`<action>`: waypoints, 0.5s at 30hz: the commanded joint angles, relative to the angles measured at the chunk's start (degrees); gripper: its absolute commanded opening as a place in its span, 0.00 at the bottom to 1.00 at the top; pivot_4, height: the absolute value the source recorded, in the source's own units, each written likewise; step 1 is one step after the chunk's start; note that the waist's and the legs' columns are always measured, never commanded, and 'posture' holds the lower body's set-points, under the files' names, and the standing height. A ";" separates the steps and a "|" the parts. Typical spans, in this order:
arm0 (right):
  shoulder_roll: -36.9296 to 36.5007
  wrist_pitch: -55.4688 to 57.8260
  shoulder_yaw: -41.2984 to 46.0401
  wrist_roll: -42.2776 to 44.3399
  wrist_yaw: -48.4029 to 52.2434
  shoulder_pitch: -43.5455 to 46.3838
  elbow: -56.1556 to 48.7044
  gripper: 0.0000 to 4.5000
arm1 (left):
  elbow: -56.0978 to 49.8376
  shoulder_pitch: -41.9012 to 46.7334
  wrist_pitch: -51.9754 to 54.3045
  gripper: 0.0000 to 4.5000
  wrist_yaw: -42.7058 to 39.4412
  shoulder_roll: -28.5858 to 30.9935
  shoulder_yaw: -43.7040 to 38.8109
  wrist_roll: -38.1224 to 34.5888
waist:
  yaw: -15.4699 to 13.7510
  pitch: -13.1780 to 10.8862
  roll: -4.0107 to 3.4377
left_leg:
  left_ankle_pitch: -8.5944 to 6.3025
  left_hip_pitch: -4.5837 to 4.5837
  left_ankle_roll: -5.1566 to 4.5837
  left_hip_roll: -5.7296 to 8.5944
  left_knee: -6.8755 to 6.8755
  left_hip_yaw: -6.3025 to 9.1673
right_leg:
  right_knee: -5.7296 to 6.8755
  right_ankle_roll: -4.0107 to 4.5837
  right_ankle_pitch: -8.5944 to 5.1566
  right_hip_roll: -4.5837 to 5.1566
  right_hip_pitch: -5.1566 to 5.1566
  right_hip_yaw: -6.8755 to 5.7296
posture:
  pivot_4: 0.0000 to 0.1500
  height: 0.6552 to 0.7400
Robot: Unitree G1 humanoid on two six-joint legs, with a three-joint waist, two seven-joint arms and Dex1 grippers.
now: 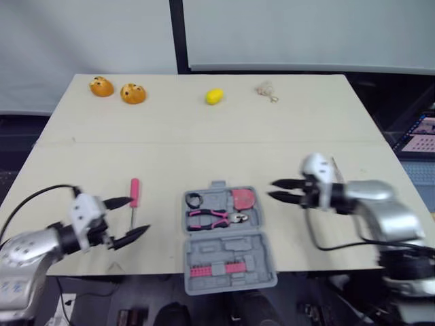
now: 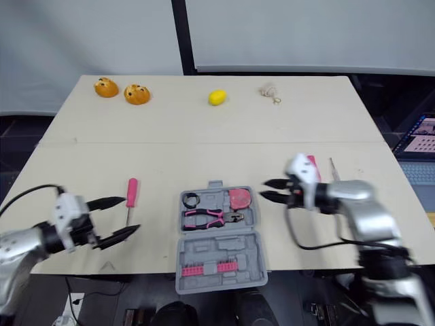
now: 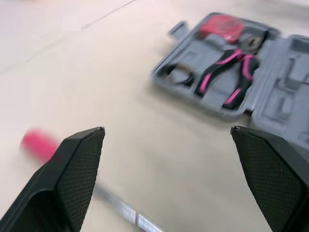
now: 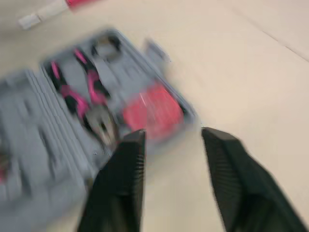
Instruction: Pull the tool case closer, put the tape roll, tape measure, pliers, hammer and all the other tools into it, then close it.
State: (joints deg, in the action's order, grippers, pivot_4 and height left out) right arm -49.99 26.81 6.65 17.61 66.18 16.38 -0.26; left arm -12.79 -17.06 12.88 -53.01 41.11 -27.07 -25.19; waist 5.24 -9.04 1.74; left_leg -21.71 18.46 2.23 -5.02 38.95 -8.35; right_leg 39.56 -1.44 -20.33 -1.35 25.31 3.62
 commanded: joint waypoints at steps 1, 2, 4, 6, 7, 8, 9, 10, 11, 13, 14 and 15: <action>-7.49 -6.72 7.90 -1.98 1.10 -2.35 9.64 0.86 | 3.04 -4.48 -0.84 1.00 0.79 0.84 -8.68 -0.35 | -0.04 -0.06 0.07 | 0.00 -0.02 -0.01 0.01 0.00 0.00 | -0.02 -0.02 0.01 0.00 -0.03 0.01 | 1.00 1.00; -9.59 -8.91 9.27 -2.88 0.68 -2.90 13.51 0.98 | 5.59 -5.11 -1.22 1.00 1.00 1.56 -10.88 -0.07 | -0.09 -0.11 0.08 | -0.01 -0.08 -0.02 0.03 0.01 -0.01 | -0.02 -0.04 0.02 0.00 -0.10 0.01 | 1.00 1.00; -12.34 -11.90 11.04 -3.90 0.04 -3.43 19.21 0.99 | 8.63 -5.53 -1.00 1.00 1.67 2.42 -14.18 -0.21 | -0.12 -0.19 0.07 | -0.01 -0.35 -0.04 0.08 0.01 -0.02 | -0.03 -0.05 0.03 -0.01 -0.35 0.01 | 1.00 1.00; -14.62 -14.57 12.85 -4.99 -0.91 -4.29 24.53 0.99 | 10.77 -5.89 -0.48 1.00 2.46 3.11 -17.42 -0.62 | -0.13 -0.30 0.10 | -0.02 -0.63 -0.05 0.08 -0.03 -0.02 | -0.08 -0.05 0.03 -0.03 -0.66 0.01 | 1.00 1.00; -15.86 -16.16 14.03 -5.45 -1.25 -5.10 27.80 0.99 | 12.80 -6.25 -1.24 1.00 2.50 3.70 -19.08 -0.26 | -0.15 -0.32 0.12 | -0.03 -0.75 -0.06 0.09 -0.10 -0.04 | -0.14 -0.05 0.03 -0.03 -0.77 0.02 | 1.00 1.00; -16.72 -17.55 15.00 -5.62 -1.43 -5.88 30.28 0.99 | 14.52 -6.63 -2.08 1.00 2.35 4.17 -20.25 0.19 | -0.17 -0.32 0.13 | -0.03 -0.80 -0.06 0.10 -0.19 -0.06 | -0.18 -0.05 0.03 -0.02 -0.81 0.03 | 1.00 1.00; -17.28 -18.70 15.89 -5.68 -1.68 -6.63 32.09 0.99 | 15.95 -6.90 -2.93 1.00 2.32 4.56 -20.94 0.76 | -0.19 -0.32 0.12 | -0.03 -0.83 -0.06 0.10 -0.32 -0.10 | -0.26 -0.05 0.03 -0.02 -0.81 0.05 | 1.00 1.00; -17.63 -19.51 16.60 -5.67 -2.04 -7.19 33.40 0.99 | 17.20 -7.02 -3.57 1.00 2.23 4.84 -21.36 1.14 | -0.19 -0.32 0.12 | -0.02 -0.88 -0.05 0.11 -0.52 -0.15 | -0.37 -0.05 0.03 -0.02 -0.82 0.07 | 1.00 1.00; -17.70 -19.98 17.28 -5.55 -2.46 -7.68 34.03 0.99 | 18.19 -7.09 -4.03 1.00 2.04 4.99 -21.54 1.28 | -0.20 -0.32 0.11 | -0.01 -0.95 -0.04 0.11 -0.71 -0.21 | -0.48 -0.05 0.03 -0.02 -0.83 0.11 | 1.00 1.00; -17.45 -20.27 18.49 -5.09 -3.27 -8.54 33.98 0.99 | 19.92 -7.22 -5.27 1.00 1.67 5.34 -21.42 1.90 | -0.16 -0.35 0.05 | 0.00 -0.99 -0.02 0.11 -0.81 -0.30 | -0.56 -0.06 0.02 -0.03 -0.83 0.16 | 1.00 1.00; -17.17 -20.10 19.01 -4.70 -3.54 -9.00 33.33 0.99 | 20.43 -7.18 -5.59 1.00 1.50 5.50 -21.27 1.99 | -0.05 -0.36 0.02 | 0.00 -0.98 -0.02 0.11 -0.82 -0.33 | -0.57 -0.07 0.02 -0.03 -0.82 0.19 | 1.00 1.00; -16.91 -19.88 19.39 -4.37 -3.70 -9.38 32.66 0.99 | 20.77 -7.07 -5.80 1.00 1.39 5.61 -21.11 1.99 | 0.08 -0.37 0.03 | 0.00 -1.01 -0.02 0.10 -0.83 -0.40 | -0.57 -0.09 0.03 -0.03 -0.82 0.26 | 1.00 1.00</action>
State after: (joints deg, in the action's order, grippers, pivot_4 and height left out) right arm -66.02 7.46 23.44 12.03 63.18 7.25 33.82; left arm 7.72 -23.77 8.35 -51.28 45.61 -46.88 -23.54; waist 5.33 -9.41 1.77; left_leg -21.71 17.41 2.22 -4.91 38.09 -8.79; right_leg 38.99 -1.55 -20.28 -1.37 24.48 3.93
